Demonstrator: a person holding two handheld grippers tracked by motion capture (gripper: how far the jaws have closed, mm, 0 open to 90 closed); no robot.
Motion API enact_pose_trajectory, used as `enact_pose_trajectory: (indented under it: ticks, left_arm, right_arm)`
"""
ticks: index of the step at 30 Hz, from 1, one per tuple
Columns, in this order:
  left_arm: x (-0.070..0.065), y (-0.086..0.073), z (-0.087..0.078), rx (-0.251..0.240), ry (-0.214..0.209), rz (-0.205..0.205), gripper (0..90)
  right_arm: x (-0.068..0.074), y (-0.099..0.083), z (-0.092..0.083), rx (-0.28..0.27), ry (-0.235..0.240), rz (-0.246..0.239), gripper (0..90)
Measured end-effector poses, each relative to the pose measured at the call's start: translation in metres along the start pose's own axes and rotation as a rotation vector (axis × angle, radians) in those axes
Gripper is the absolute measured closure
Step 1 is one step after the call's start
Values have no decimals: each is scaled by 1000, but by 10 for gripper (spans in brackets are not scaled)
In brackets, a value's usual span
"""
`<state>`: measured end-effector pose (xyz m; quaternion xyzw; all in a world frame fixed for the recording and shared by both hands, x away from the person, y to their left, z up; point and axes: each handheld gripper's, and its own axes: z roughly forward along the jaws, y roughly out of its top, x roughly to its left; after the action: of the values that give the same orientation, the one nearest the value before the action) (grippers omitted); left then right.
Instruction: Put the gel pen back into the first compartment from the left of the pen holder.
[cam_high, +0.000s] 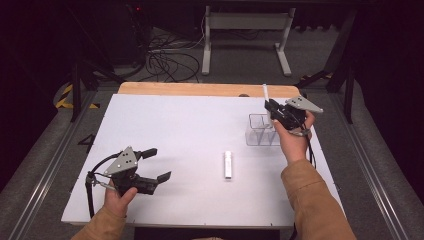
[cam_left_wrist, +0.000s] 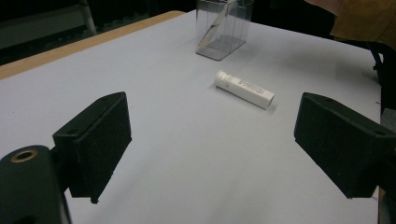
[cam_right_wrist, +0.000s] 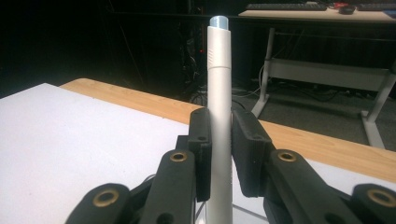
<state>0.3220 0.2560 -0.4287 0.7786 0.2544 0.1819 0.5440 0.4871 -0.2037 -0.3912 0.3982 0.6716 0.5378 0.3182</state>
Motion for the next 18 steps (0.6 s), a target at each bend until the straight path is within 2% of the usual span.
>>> enact_pose_trajectory:
  ticks: [3,6,8,11,18]
  left_arm:
    - [0,0,0,0,1,2,119]
    - [0,0,0,0,0,1,119]
    - [0,0,0,-1,0,0,119]
    - [0,0,0,0,-1,-1,119]
    - [0,0,0,1,1,-1,119]
  right_arm:
    - [0,0,-2,1,-6,4,761]
    - [-1,1,-3,6,-25,8,645]
    - [0,3,-7,-6,-32,7,602]
    - [2,7,-13,-26,-26,19,573]
    - [18,18,-32,-45,4,-12,541]
